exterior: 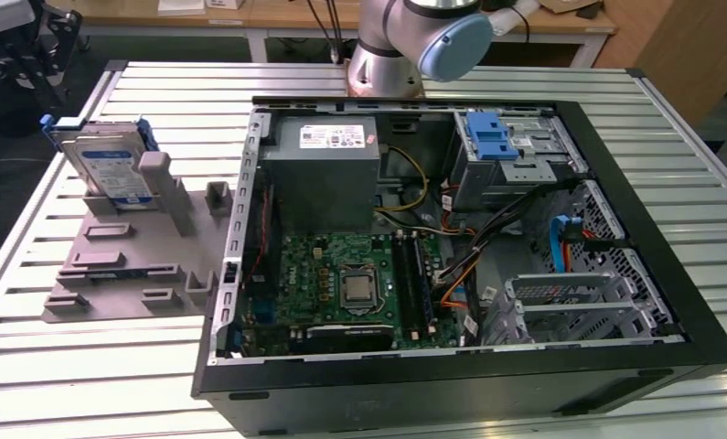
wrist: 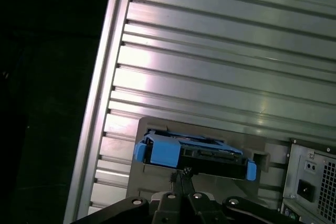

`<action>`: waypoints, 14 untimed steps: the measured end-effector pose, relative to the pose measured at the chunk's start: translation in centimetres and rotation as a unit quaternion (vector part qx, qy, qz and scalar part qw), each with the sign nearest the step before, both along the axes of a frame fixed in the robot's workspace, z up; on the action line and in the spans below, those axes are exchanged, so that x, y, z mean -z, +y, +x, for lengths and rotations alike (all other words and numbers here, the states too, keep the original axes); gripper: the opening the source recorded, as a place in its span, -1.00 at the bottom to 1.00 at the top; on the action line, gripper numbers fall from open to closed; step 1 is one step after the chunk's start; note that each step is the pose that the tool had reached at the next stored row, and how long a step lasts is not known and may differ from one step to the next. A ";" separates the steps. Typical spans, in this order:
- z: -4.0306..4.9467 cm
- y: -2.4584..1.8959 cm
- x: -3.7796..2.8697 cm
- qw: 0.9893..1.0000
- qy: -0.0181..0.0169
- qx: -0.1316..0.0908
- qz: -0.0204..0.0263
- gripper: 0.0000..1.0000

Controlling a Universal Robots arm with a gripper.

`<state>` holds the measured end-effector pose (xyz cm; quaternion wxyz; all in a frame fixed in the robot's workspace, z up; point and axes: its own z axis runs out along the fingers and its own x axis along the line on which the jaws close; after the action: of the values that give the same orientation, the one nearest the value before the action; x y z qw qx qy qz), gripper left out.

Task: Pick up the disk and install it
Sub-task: 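Pick up the disk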

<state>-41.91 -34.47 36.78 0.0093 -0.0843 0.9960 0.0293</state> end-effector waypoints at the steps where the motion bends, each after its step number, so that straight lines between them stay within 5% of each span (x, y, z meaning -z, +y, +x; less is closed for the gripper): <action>1: 0.00 0.00 0.00 1.000 0.000 -0.002 0.000 -0.79; 14: 0.00 -0.03 0.04 0.999 0.000 -0.050 0.000 -0.79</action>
<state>-41.91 -34.49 36.74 0.0078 -0.1342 0.9905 0.0297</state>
